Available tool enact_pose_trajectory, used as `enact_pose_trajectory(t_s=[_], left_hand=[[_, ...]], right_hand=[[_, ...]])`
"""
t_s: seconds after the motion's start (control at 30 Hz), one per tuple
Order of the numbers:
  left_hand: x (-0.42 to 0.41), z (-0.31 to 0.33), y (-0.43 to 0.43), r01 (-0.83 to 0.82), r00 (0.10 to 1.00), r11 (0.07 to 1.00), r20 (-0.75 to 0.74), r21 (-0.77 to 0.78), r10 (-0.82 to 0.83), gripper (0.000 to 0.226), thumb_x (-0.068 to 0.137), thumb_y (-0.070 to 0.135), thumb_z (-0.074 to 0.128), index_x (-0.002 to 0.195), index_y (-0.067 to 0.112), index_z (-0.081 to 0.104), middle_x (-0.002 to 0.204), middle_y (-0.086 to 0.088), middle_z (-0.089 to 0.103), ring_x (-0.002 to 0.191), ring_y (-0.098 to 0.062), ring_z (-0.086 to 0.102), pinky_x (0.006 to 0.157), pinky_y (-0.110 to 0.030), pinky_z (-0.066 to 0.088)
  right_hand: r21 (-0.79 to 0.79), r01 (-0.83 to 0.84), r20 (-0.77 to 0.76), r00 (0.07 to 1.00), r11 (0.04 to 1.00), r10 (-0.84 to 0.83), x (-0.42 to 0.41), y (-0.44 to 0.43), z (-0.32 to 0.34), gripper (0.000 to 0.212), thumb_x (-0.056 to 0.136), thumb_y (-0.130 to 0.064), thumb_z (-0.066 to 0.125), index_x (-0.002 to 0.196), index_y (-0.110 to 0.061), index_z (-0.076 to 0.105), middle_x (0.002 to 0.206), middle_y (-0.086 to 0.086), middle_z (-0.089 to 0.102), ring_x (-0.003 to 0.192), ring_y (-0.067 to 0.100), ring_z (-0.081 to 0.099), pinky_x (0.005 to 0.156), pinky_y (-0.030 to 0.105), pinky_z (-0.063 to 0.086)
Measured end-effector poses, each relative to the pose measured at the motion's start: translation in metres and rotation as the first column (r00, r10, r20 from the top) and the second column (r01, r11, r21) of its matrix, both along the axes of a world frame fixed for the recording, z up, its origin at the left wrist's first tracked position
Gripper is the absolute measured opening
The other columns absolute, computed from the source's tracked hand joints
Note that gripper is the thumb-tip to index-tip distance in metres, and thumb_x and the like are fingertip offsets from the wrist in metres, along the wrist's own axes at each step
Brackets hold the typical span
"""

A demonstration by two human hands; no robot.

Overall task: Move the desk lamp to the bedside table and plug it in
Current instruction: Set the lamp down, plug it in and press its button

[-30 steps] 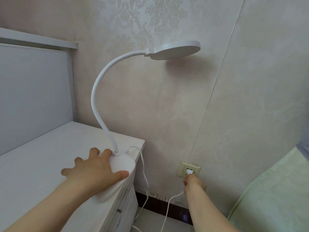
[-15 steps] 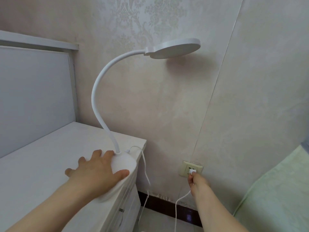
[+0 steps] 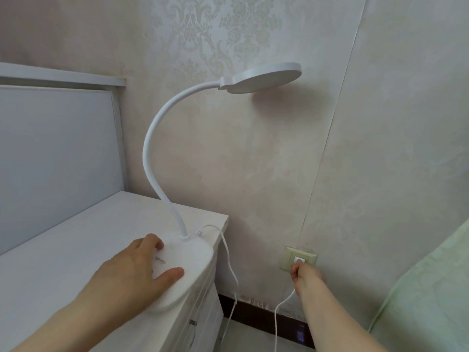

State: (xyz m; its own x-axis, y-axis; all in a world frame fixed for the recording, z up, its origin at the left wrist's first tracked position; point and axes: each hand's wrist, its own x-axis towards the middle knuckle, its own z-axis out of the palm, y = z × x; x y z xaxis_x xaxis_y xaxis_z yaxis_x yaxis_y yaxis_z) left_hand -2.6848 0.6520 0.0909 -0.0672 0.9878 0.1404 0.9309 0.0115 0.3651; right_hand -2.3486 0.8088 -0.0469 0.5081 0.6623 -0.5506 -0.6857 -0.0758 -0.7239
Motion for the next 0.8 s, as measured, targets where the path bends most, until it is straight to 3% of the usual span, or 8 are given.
enact_pose_trajectory(t_s=[0.1,0.23,0.3,0.47,0.57,0.67,0.8], left_hand=[[-0.012,0.004,-0.005,0.033,0.999,0.999,0.019,0.004,-0.033,0.04,0.085,0.058,0.052,0.12,0.04,0.044,0.123,0.016,0.039,0.096,-0.007,0.057,0.082,-0.024,0.043],[-0.026,0.009,-0.009,0.09,0.995,0.996,0.045,-0.006,-0.089,0.036,0.086,0.049,0.06,0.119,0.037,0.053,0.117,0.017,0.045,0.102,-0.004,0.055,0.088,-0.022,0.041],[-0.029,0.009,-0.009,0.106,0.992,0.994,0.061,0.006,-0.106,0.035,0.085,0.047,0.063,0.117,0.036,0.054,0.116,0.017,0.047,0.101,-0.003,0.054,0.086,-0.021,0.04],[-0.032,0.006,-0.01,0.117,0.99,0.992,0.077,0.047,-0.12,0.03,0.083,0.048,0.065,0.107,0.038,0.05,0.105,0.021,0.049,0.093,0.003,0.052,0.072,-0.012,0.035],[-0.036,0.007,-0.011,0.136,0.988,0.99,0.066,0.045,-0.139,0.025,0.081,0.048,0.067,0.097,0.041,0.05,0.097,0.019,0.051,0.087,0.003,0.052,0.069,-0.011,0.035],[-0.04,0.006,-0.011,0.153,0.987,0.987,0.045,0.04,-0.155,0.019,0.079,0.048,0.068,0.091,0.045,0.053,0.094,0.019,0.053,0.083,0.001,0.054,0.069,-0.012,0.037],[-0.043,0.003,-0.012,0.154,0.987,0.987,0.033,0.049,-0.156,0.029,0.074,0.048,0.072,0.095,0.054,0.053,0.089,0.022,0.057,0.081,0.002,0.057,0.068,-0.017,0.042]], right_hand=[[0.016,0.014,-0.013,1.0,1.0,-0.014,0.005,0.008,0.002,0.035,0.091,0.014,0.048,0.124,0.003,0.051,0.075,0.011,0.046,0.056,0.016,0.04,0.025,0.013,0.039],[0.002,0.029,-0.01,1.0,1.0,-0.029,0.006,0.012,0.001,0.03,0.09,0.014,0.045,0.115,0.001,0.055,0.102,0.015,0.048,0.056,0.015,0.04,0.024,0.012,0.036],[0.004,0.04,-0.017,0.999,0.999,-0.04,0.006,0.012,-0.002,0.031,0.09,0.013,0.046,0.114,-0.005,0.053,0.105,0.015,0.047,0.056,0.015,0.041,0.025,0.013,0.037],[0.025,0.021,-0.016,1.0,0.999,-0.021,0.01,0.016,-0.006,0.041,0.09,0.017,0.04,0.123,-0.005,0.05,0.082,0.012,0.049,0.037,0.015,0.05,0.025,0.013,0.038],[-0.019,0.027,-0.008,1.0,0.999,-0.028,0.013,0.024,0.0,0.043,0.089,0.019,0.029,0.109,-0.012,0.05,0.077,0.01,0.044,0.054,0.016,0.038,0.022,0.013,0.034],[-0.023,-0.001,-0.021,1.0,1.0,0.0,0.009,0.026,-0.002,0.037,0.089,0.019,0.029,0.089,-0.011,0.05,0.074,0.008,0.041,0.056,0.015,0.037,0.022,0.012,0.033],[0.01,-0.015,-0.004,1.0,1.0,0.015,0.0,0.018,-0.006,0.029,0.089,0.013,0.045,0.11,-0.006,0.052,0.071,0.009,0.045,0.055,0.014,0.041,0.025,0.014,0.039]])
